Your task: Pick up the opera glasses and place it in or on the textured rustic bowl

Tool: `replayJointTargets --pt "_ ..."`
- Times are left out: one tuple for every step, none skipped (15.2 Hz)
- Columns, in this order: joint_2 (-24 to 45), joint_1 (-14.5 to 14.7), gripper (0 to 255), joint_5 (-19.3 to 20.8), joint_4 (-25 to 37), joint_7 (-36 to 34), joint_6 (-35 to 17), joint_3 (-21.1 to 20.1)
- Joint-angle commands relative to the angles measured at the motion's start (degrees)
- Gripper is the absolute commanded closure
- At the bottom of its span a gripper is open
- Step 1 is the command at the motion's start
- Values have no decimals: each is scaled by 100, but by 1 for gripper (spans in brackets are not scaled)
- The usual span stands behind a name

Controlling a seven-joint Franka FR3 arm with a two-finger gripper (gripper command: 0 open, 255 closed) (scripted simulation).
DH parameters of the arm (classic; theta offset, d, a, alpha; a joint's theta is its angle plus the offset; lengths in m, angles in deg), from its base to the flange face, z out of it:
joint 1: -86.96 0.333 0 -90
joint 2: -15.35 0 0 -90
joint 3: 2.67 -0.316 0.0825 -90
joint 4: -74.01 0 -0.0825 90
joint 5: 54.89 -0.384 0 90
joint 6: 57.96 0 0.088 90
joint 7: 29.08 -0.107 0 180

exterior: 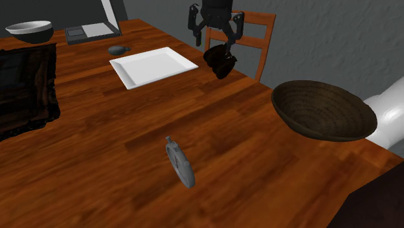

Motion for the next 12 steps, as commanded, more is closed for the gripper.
replayJointTargets --pt "-30 -3 0 13 -213 -81 -202 -19" --pt "-46 -1 0 5 -305 -75 -281 -16" --pt "-59 0 0 -1 -395 -70 -360 -14" --pt "-71 2 0 -7 -484 -65 -438 -13" --pt "-77 3 0 -11 -535 -63 -483 -12" --pt "-78 3 0 -11 -535 -62 -483 -12" --pt "-77 3 0 -11 -535 -62 -483 -12" --pt "-77 3 0 -11 -535 -63 -483 -12" --pt "-77 3 0 -11 -535 -63 -483 -12" --pt "-77 3 0 -11 -535 -63 -483 -12" --pt "-77 3 0 -11 -535 -63 -483 -12" --pt "-77 3 0 -11 -534 -63 -482 -12"
